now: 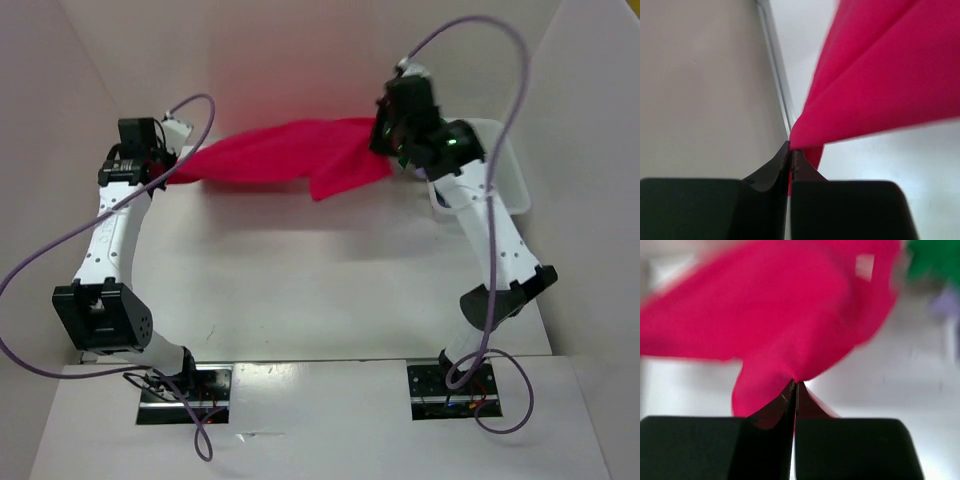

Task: Fold and stack the t-shirts
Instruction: Flatten out the tshirt, then fold the flattened tshirt in 1/3 of the way

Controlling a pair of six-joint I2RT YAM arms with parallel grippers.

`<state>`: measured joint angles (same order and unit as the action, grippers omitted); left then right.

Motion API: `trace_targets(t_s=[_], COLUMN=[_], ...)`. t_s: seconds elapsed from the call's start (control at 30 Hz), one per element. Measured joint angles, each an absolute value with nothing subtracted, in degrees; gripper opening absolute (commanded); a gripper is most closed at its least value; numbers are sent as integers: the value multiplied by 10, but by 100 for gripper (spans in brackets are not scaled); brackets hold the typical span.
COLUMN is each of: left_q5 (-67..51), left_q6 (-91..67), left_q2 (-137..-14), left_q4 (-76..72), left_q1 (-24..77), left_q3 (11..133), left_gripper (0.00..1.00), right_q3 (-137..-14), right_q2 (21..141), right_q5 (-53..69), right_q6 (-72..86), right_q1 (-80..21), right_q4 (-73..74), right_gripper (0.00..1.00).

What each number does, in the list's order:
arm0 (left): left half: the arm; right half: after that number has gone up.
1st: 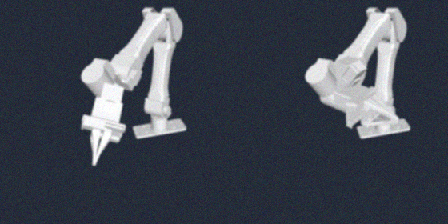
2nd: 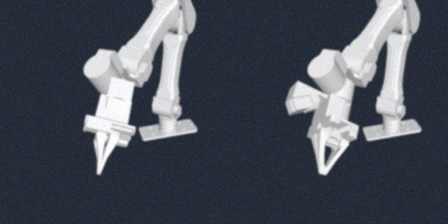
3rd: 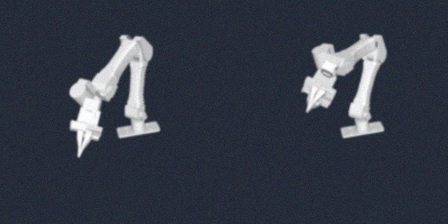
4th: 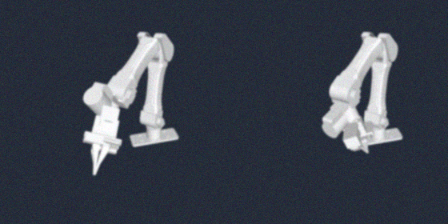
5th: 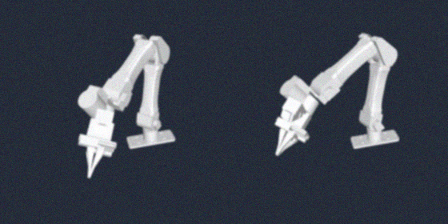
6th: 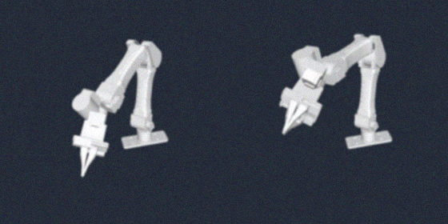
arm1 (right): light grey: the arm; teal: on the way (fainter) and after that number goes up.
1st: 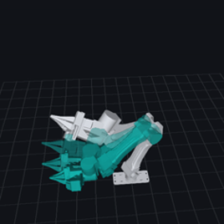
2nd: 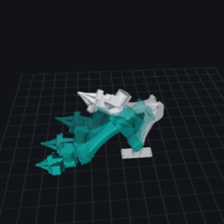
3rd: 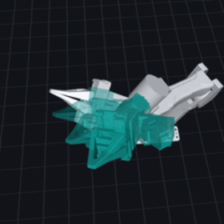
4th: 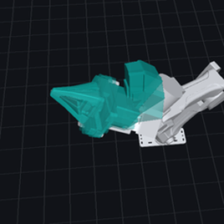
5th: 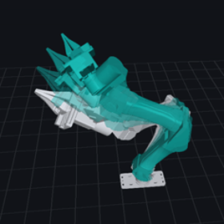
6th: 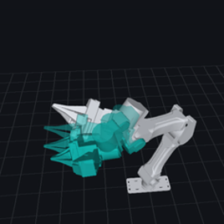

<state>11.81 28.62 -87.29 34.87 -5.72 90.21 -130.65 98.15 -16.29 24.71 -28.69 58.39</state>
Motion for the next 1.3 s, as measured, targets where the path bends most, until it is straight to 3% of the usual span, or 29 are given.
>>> trace_targets(t_s=[0.23, 0.4, 0.57, 0.83, 1.1, 1.3], left_q5=[117, 138, 174, 241, 253, 252], left_q6=[334, 358, 354, 338, 326, 326], left_q2=[-810, -795, -781, -750, -875, -987], left_q4=[388, 404, 430, 407, 338, 313], left_q1=[-60, -60, -60, -69, -73, -74], left_q3=[720, 567, 487, 495, 658, 705], left_gripper=[0, 0, 0, 0, 0, 0], right_q3=[-768, -611, -595, -614, -785, -875], right_q2=[903, 852, 836, 808, 963, 1079], right_q5=[-64, 22, 54, 72, 102, 113], right_q6=[336, 394, 411, 383, 324, 289], right_q1=[-317, -317, -316, -228, -161, -139], right_q4=[520, 489, 458, 451, 387, 369], right_gripper=[0, 0, 0, 0, 0, 0])
